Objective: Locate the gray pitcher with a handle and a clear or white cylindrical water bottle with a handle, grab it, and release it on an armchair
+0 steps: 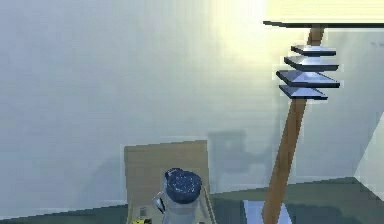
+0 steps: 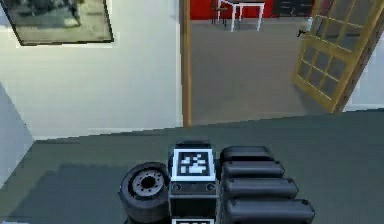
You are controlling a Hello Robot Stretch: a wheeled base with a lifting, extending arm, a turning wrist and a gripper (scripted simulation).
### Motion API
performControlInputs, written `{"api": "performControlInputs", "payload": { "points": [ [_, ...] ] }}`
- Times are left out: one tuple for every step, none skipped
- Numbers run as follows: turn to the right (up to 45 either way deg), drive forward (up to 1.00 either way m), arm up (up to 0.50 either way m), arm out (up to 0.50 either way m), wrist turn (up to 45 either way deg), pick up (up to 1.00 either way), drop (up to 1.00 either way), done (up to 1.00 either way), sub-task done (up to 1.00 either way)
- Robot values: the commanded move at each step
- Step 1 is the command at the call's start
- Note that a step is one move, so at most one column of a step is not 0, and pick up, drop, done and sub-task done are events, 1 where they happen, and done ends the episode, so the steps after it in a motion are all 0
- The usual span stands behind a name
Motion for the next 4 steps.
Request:
{"api": "performControlInputs", "payload": {
  "points": [
    [24.0, 0.0, 0.0, 0.0, 0.0, 0.0, 0.0, 0.0, 0.0],
    [-45.0, 0.0, 0.0, 0.0, 0.0, 0.0, 0.0, 0.0, 0.0],
    [-45.0, 0.0, 0.0, 0.0, 0.0, 0.0, 0.0, 0.0, 0.0],
    [-45.0, 0.0, 0.0, 0.0, 0.0, 0.0, 0.0, 0.0, 0.0]
  ]
}}
